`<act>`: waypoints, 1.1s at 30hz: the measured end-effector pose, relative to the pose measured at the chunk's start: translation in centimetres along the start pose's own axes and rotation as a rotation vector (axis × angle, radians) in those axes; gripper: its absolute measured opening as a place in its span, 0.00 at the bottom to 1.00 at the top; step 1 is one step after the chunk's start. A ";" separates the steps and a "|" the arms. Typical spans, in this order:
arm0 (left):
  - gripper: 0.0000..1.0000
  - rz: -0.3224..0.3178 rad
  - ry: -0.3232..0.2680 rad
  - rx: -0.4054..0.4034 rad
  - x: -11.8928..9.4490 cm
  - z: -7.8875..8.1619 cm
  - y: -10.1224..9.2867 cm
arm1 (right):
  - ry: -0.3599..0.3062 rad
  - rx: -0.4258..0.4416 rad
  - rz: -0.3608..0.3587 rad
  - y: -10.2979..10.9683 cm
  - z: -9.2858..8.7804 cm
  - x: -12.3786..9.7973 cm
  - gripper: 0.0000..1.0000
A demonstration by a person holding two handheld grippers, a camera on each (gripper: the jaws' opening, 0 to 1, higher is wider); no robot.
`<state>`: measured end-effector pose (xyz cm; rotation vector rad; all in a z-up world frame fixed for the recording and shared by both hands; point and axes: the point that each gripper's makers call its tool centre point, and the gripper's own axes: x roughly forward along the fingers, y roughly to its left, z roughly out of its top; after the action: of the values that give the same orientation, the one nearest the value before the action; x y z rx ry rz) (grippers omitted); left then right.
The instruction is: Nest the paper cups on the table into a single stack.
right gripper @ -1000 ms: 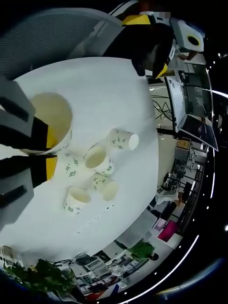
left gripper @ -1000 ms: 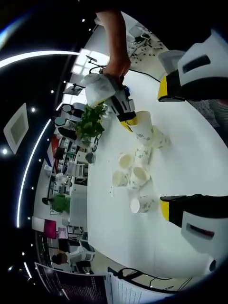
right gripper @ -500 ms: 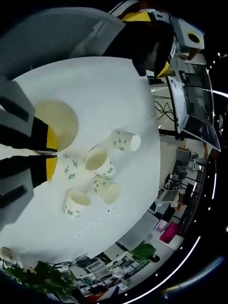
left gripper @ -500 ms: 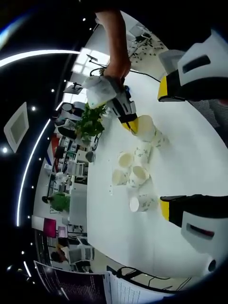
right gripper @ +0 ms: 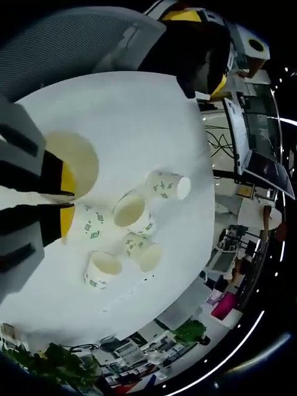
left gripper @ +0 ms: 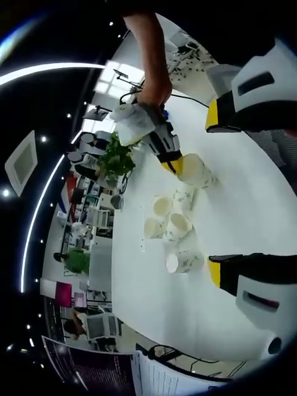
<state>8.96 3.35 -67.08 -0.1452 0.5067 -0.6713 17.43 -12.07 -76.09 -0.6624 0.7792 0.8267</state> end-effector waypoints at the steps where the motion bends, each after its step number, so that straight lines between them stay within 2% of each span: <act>1: 0.79 0.002 -0.002 -0.001 0.0 0.1 0.1 | -0.001 0.001 0.000 -0.1 0.0 0.2 0.02; 5: 0.79 0.006 -0.007 -0.004 0.0 0.1 0.5 | 0.000 0.005 0.002 -0.1 -0.1 0.2 0.02; 13: 0.79 0.007 -0.007 -0.007 0.0 0.2 0.1 | -0.006 0.016 -0.004 -0.4 -0.2 0.1 0.08; 24: 0.79 0.008 -0.008 -0.011 -0.3 0.0 0.2 | 0.021 0.065 -0.018 -0.7 -1.5 0.3 0.18; 27: 0.79 0.012 -0.010 -0.012 -0.4 0.0 0.3 | 0.024 0.098 -0.014 -0.9 -1.7 0.5 0.19; 30: 0.79 0.014 -0.011 -0.011 -0.5 0.1 0.3 | 0.045 0.162 0.020 -0.5 -2.4 0.9 0.24; 33: 0.79 0.013 -0.011 -0.011 -0.6 0.1 0.1 | 0.055 0.264 0.030 -0.3 -2.8 1.2 0.31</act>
<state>8.68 3.82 -66.74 -0.1555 0.5004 -0.6544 17.27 -13.87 -78.57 -0.4406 0.9312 0.7193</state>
